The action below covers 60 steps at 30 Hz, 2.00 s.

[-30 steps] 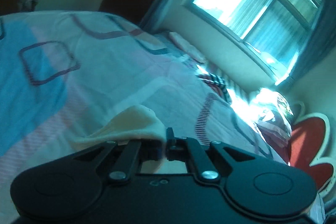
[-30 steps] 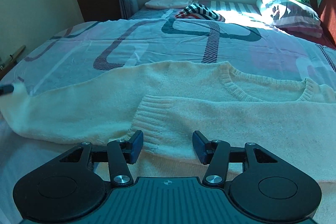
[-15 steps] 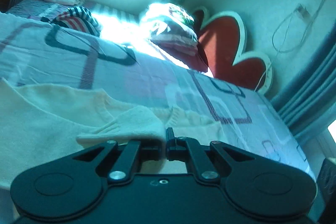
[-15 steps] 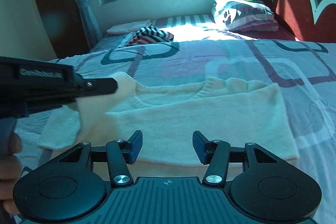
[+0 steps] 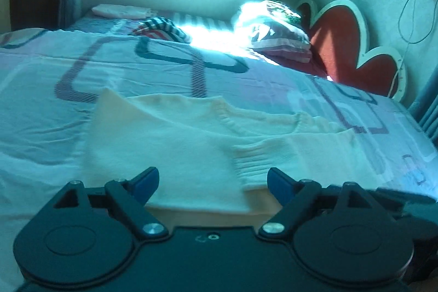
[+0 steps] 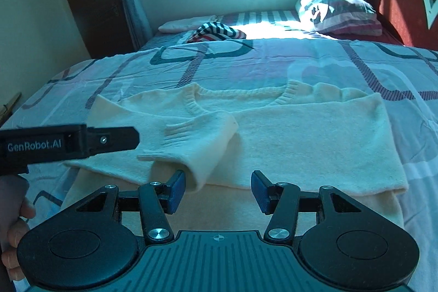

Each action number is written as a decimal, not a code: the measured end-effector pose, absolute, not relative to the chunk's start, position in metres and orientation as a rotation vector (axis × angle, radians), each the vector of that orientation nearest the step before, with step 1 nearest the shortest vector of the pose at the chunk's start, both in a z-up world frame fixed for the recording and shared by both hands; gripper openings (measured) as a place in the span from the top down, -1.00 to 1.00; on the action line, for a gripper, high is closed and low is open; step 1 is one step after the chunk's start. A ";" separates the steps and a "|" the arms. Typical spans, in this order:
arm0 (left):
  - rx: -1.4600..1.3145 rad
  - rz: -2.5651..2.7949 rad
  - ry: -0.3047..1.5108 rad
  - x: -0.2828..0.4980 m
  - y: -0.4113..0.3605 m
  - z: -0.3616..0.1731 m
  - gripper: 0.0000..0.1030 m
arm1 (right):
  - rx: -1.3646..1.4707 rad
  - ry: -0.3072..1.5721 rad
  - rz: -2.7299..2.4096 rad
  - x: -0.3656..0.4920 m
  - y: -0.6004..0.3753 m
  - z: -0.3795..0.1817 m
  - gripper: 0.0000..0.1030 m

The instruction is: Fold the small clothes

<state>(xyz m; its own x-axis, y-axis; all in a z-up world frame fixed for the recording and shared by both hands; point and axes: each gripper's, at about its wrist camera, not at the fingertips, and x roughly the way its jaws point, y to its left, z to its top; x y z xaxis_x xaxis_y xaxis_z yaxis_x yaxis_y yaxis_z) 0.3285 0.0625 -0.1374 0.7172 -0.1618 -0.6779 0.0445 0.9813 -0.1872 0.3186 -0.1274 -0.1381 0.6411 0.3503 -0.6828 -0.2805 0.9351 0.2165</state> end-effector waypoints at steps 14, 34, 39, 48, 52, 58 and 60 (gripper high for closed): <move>-0.052 0.070 0.763 0.324 0.098 -0.170 -0.50 | 0.073 0.742 0.290 0.358 -0.117 -0.135 0.85; -0.222 0.059 0.714 0.334 0.111 -0.175 0.82 | 0.352 0.827 -0.006 0.353 -0.259 -0.149 0.85; -0.219 0.054 0.717 0.333 0.112 -0.175 0.81 | 0.322 0.858 -0.047 0.349 -0.263 -0.151 0.86; -0.196 0.007 0.695 0.321 0.112 -0.143 0.54 | 0.197 0.741 -0.086 0.346 -0.268 -0.121 0.82; -0.202 -0.054 0.691 0.343 0.098 -0.132 0.53 | 0.189 0.791 -0.009 0.368 -0.250 -0.130 0.74; -0.165 -0.086 0.675 0.379 0.074 -0.129 0.28 | 0.134 0.785 0.035 0.381 -0.222 -0.138 0.02; -0.153 -0.040 0.692 0.392 0.075 -0.136 0.24 | 0.115 0.784 0.026 0.388 -0.221 -0.140 0.02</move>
<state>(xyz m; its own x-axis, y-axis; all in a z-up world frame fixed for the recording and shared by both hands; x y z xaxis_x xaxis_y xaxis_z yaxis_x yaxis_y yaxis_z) 0.3922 0.0749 -0.1360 0.7699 -0.0875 -0.6321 -0.0140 0.9880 -0.1537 0.3876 -0.2208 -0.1397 0.7082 0.0661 -0.7029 0.0196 0.9934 0.1131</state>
